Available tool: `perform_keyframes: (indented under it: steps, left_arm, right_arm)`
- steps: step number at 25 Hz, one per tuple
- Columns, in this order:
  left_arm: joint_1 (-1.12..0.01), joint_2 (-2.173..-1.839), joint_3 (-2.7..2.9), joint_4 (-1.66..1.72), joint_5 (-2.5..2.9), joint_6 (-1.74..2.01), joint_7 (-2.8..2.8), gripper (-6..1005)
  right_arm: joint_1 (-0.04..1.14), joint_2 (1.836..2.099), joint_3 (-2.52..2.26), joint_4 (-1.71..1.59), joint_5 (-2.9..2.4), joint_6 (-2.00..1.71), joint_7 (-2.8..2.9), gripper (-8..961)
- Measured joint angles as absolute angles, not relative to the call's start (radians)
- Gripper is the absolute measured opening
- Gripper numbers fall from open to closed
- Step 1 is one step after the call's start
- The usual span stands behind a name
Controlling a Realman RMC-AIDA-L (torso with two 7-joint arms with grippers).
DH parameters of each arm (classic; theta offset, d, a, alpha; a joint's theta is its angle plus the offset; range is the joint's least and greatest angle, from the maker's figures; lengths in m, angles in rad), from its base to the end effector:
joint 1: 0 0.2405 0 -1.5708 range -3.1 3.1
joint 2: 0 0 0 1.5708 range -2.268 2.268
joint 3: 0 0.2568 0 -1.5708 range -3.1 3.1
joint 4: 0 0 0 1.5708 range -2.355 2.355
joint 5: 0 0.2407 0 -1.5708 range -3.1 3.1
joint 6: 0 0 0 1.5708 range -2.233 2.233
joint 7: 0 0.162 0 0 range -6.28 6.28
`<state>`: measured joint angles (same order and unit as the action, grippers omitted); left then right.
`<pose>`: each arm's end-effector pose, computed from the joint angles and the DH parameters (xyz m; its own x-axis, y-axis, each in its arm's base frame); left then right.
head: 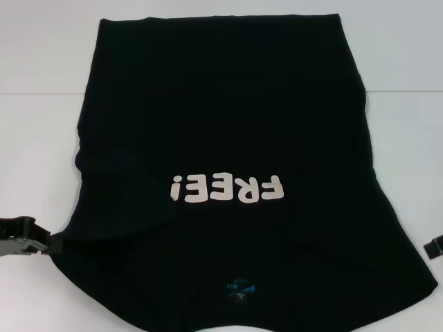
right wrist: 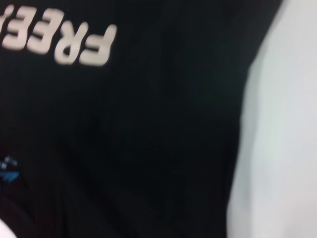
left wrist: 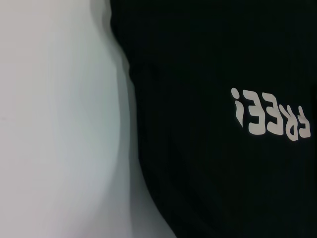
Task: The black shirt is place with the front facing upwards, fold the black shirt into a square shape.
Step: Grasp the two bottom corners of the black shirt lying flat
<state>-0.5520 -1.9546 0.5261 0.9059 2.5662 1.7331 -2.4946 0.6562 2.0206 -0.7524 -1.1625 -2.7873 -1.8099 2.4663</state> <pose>-0.3383 0.3474 0.0838 0.0970 0.9706 0.2204 0.9904 -0.0723 -0.1177 0.2790 0.3748 0.0850 0.3745 -0.9261 0.0449 -0.8384 -0.3589 -0.4101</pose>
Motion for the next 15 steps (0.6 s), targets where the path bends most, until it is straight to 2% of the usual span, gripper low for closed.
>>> perform_keyframes:
  steps: [15]
  left_arm:
    - [-0.551,-1.954,0.526,0.901,2.566,1.719,-2.494,36]
  right_arm:
    - [0.649,2.047,-0.914,-1.068,-2.799,-1.725,2.427,725]
